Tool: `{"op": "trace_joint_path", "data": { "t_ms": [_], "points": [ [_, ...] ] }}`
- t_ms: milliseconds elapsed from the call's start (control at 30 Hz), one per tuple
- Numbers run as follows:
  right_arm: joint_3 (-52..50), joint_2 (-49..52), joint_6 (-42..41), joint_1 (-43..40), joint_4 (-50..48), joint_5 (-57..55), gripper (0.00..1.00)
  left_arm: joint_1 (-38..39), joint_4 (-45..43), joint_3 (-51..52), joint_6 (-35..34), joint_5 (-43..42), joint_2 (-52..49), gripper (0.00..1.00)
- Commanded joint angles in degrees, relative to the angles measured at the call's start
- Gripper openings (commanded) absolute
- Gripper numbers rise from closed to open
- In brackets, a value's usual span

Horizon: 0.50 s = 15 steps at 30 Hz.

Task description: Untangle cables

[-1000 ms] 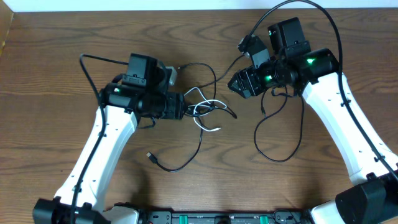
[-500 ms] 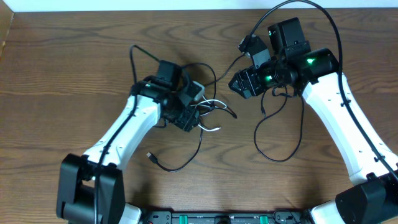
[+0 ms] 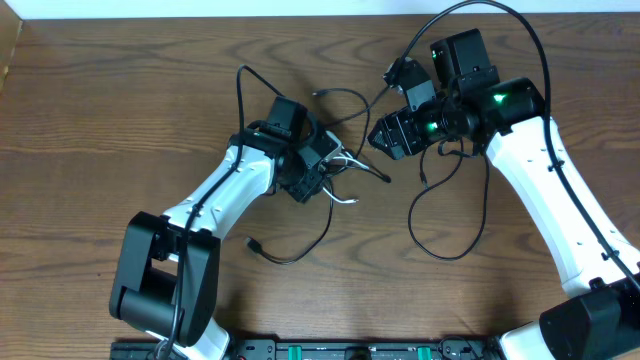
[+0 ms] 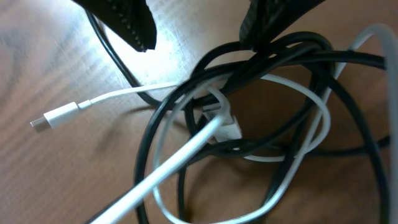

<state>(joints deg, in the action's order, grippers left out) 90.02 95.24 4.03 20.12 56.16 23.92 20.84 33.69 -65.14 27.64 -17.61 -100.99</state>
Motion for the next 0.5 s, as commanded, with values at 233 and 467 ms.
{"op": "trace_joint_path", "data": {
  "t_ms": [233,467],
  "points": [
    [-0.11,0.50,-0.13,0.02,0.11,-0.04,0.74,0.15,-7.89,0.52,0.61,0.76,-0.48,0.46],
    [-0.11,0.50,-0.13,0.02,-0.04,-0.04,0.74,0.15,-11.17,0.52,0.66,0.74,-0.74,0.56]
  ]
}}
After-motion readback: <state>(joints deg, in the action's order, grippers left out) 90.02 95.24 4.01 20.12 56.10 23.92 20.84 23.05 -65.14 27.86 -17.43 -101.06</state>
